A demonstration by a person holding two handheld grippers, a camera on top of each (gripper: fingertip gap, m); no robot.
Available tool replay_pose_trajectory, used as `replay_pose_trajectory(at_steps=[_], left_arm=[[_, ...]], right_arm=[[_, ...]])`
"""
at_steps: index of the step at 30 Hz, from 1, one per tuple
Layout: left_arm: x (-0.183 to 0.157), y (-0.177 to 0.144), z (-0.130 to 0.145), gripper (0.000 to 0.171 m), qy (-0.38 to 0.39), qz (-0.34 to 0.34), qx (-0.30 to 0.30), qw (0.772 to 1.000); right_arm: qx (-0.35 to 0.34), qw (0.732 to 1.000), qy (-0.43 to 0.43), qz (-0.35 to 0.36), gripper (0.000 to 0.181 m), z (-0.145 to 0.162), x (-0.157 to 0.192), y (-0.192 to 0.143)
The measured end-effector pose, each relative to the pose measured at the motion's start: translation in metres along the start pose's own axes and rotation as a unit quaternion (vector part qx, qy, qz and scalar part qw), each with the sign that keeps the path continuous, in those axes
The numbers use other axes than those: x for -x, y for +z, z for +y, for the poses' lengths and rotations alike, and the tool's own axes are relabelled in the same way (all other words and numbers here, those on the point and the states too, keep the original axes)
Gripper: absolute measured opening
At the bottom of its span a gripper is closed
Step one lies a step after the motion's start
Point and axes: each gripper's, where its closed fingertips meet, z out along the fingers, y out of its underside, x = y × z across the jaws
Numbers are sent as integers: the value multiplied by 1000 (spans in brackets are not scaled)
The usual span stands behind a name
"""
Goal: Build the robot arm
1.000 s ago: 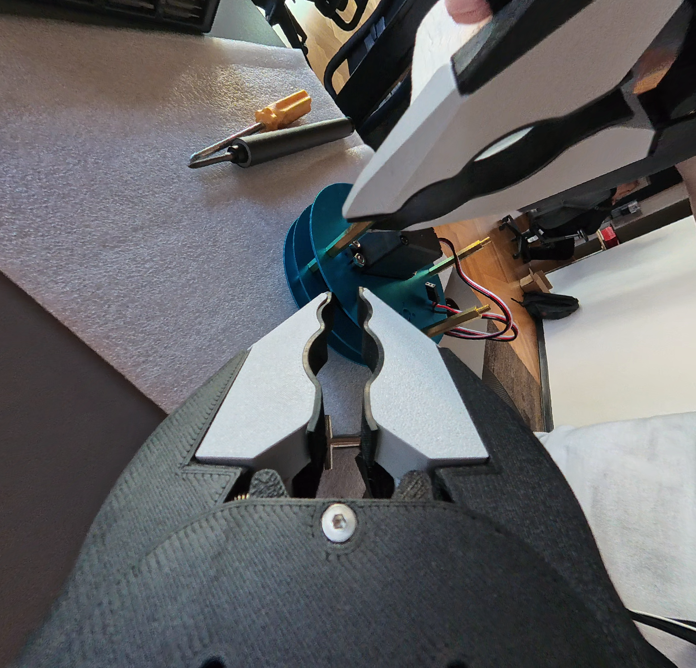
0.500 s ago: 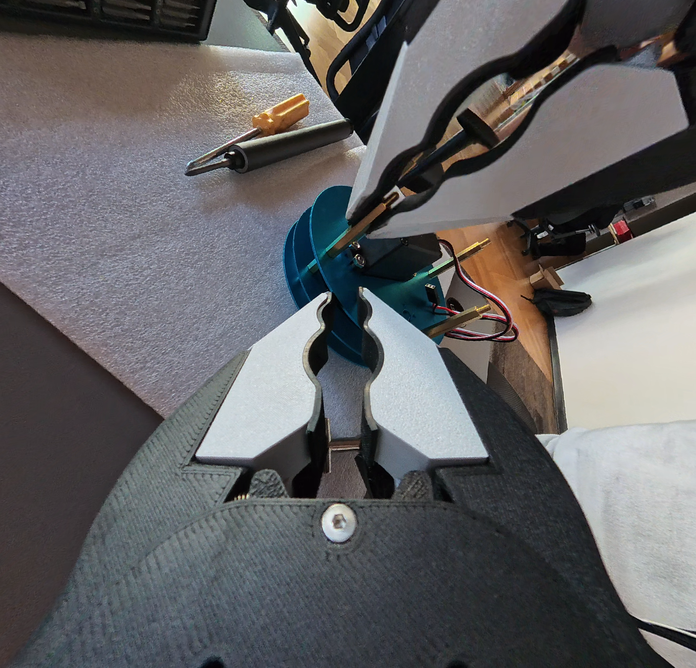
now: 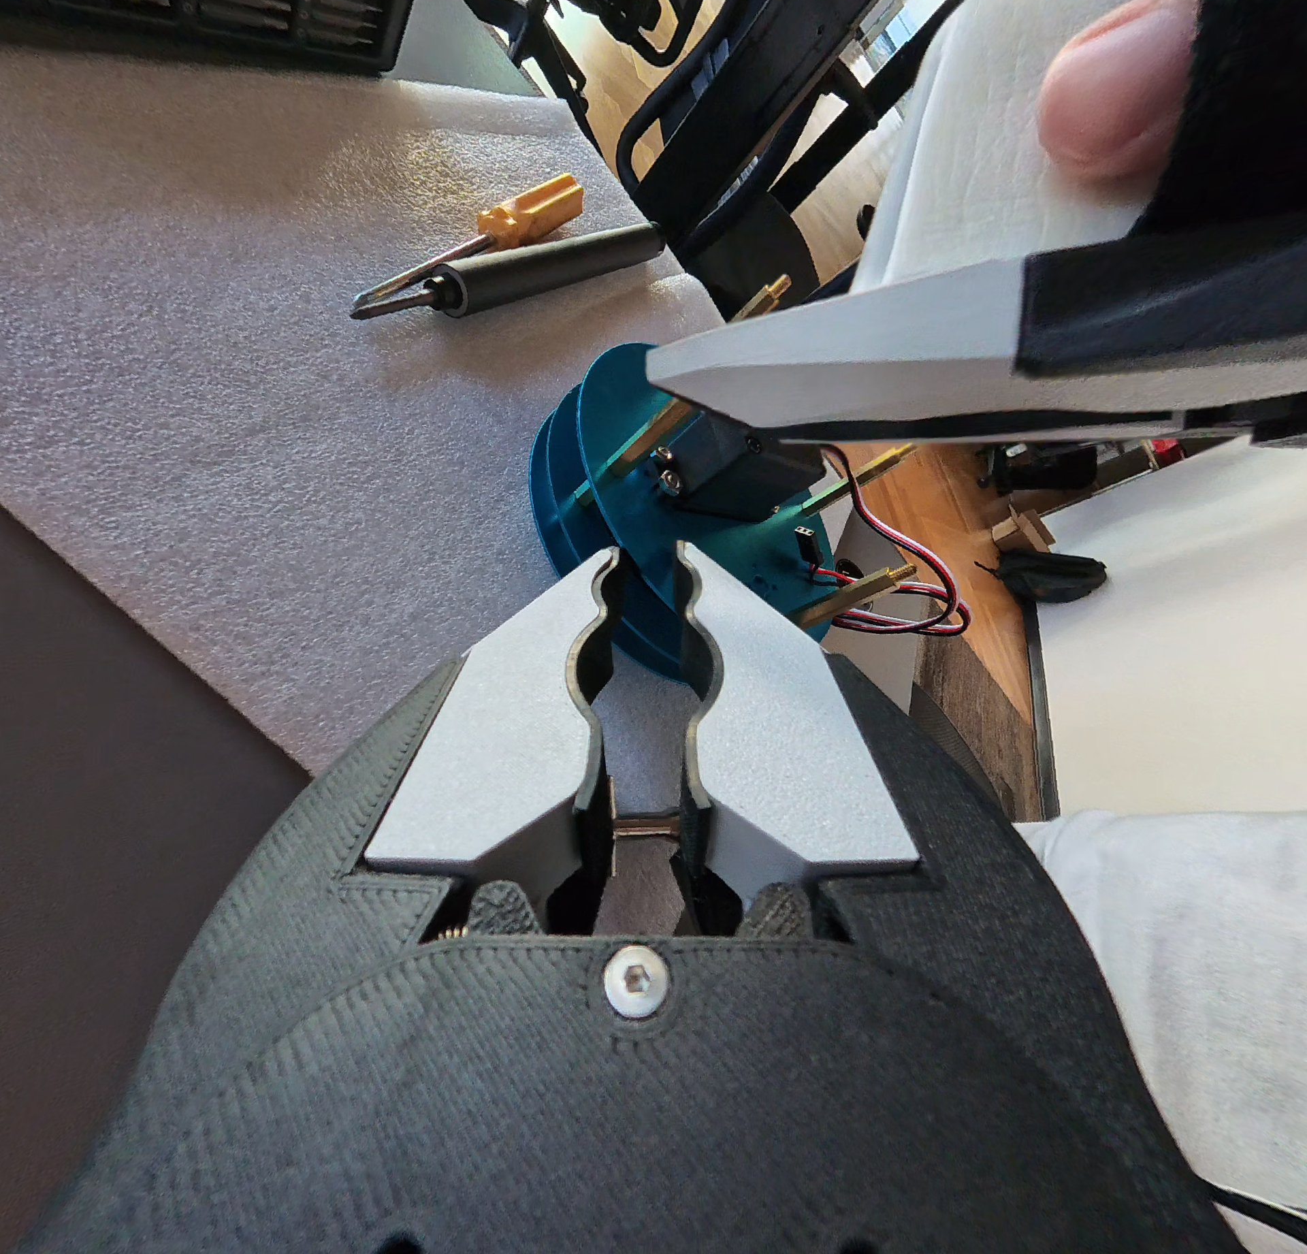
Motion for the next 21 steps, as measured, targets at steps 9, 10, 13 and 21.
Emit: replay_pose_trajectory(at_steps=[9,10,13,21], left_arm=[[-2,-1,2,11,-3,5,2,1000],[-2,-1,2,11,-3,5,3,1000],[-3,-1,1,10,-5,7,3,1000],[-3,-1,2,9,-9,9,-2,1000]], right_arm=[[90,987,-132,-27,6,3,7,10],[96,986,-133,-33,6,3,8,10],[108,988,-88,-72,5,3,9,9],[46,972,127,-193,5,1,14,8]])
